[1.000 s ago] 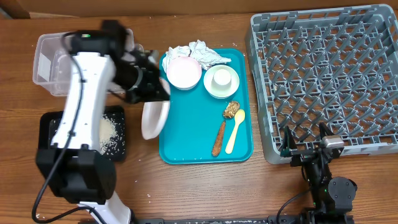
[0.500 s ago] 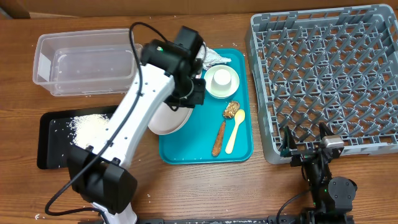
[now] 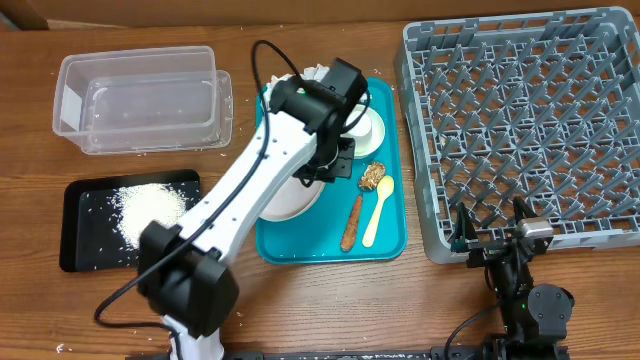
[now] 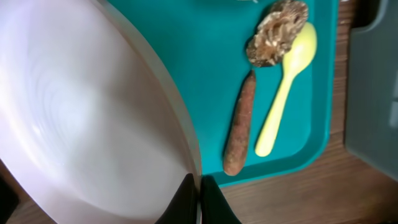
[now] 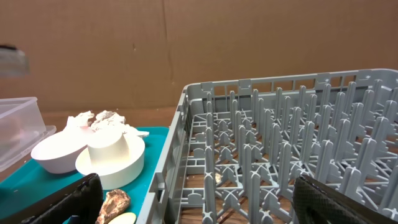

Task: Sort waste into correct bins and load items into the dishwasher
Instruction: 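Carry the emptied plate back and set it on the teal tray, then release the plate and raise the left gripper away, then move the left gripper over the white cup on the teal tray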

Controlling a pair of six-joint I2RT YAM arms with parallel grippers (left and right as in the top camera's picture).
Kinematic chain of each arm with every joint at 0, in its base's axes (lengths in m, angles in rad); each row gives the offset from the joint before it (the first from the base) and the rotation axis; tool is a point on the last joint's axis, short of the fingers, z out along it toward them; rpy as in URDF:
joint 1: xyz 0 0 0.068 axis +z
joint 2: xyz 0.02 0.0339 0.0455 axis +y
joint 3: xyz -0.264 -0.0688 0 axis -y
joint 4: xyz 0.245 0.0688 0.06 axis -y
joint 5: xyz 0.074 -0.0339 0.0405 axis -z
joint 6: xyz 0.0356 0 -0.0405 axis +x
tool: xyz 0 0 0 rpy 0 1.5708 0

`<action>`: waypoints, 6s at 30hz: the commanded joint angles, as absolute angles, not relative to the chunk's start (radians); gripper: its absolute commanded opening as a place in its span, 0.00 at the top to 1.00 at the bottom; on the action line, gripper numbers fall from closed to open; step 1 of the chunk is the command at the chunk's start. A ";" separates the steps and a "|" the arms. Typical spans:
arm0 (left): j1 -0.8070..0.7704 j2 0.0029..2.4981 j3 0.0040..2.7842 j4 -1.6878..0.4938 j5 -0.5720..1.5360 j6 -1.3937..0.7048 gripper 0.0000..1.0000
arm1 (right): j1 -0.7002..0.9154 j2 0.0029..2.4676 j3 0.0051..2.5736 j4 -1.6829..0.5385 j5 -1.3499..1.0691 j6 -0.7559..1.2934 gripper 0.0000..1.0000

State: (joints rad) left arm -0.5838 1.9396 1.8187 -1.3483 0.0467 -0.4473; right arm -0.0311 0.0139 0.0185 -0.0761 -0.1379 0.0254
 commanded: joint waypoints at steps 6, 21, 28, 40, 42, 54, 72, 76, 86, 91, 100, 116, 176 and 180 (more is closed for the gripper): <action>-0.603 2.044 1.814 -1.325 0.026 -0.521 0.96 | -0.031 0.004 0.008 -0.072 -0.128 0.026 0.00; -0.616 2.067 1.814 -1.304 0.041 -0.520 0.96 | -0.031 0.004 0.008 -0.072 -0.128 0.026 0.00; -0.619 2.130 1.814 -1.316 0.080 -0.521 0.96 | -0.031 0.004 0.008 -0.072 -0.128 0.025 0.00; -0.629 2.151 1.815 -1.315 0.129 -0.505 0.87 | -0.031 0.004 0.008 -0.072 -0.128 0.025 0.00; -0.628 2.151 1.816 -1.316 0.130 -0.501 0.86 | -0.031 0.004 0.008 -0.072 -0.128 0.025 0.00; -0.627 2.150 1.919 -1.430 0.118 -0.493 0.83 | -0.031 0.004 0.008 -0.072 -0.128 0.025 0.00; -0.598 2.144 2.185 -1.592 -0.070 -0.491 0.82 | -0.031 0.004 0.008 -0.072 -0.128 0.025 0.00; -0.569 2.144 2.323 -1.630 -0.214 -0.505 0.36 | -0.031 0.004 0.008 -0.072 -0.128 0.025 0.00; -0.443 2.145 2.358 -1.596 -0.448 -0.501 0.00 | -0.031 0.004 0.008 -0.072 -0.128 0.025 0.00; -0.360 2.145 2.358 -1.599 -0.475 -0.501 0.00 | -0.031 0.004 0.008 -0.072 -0.128 0.025 0.00; -0.144 2.145 2.358 -1.597 -0.257 -0.569 0.00 | -0.031 0.004 0.008 -0.072 -0.128 0.025 0.00; -0.174 2.145 2.356 -1.509 0.282 -0.179 0.00 | -0.031 0.004 0.008 -0.072 -0.128 0.025 0.00; -0.601 2.414 2.338 -1.102 -0.147 -0.184 0.00 | -0.031 0.004 0.008 -0.072 -0.128 0.025 0.00; -0.609 2.414 2.338 -1.152 -0.187 -0.237 0.00 | -0.031 0.004 0.008 -0.072 -0.128 0.025 0.00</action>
State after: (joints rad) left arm -0.6029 2.3966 2.3413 -1.1336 -0.1154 -0.1928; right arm -0.0311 0.0139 0.0185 -0.0769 -0.1375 0.0261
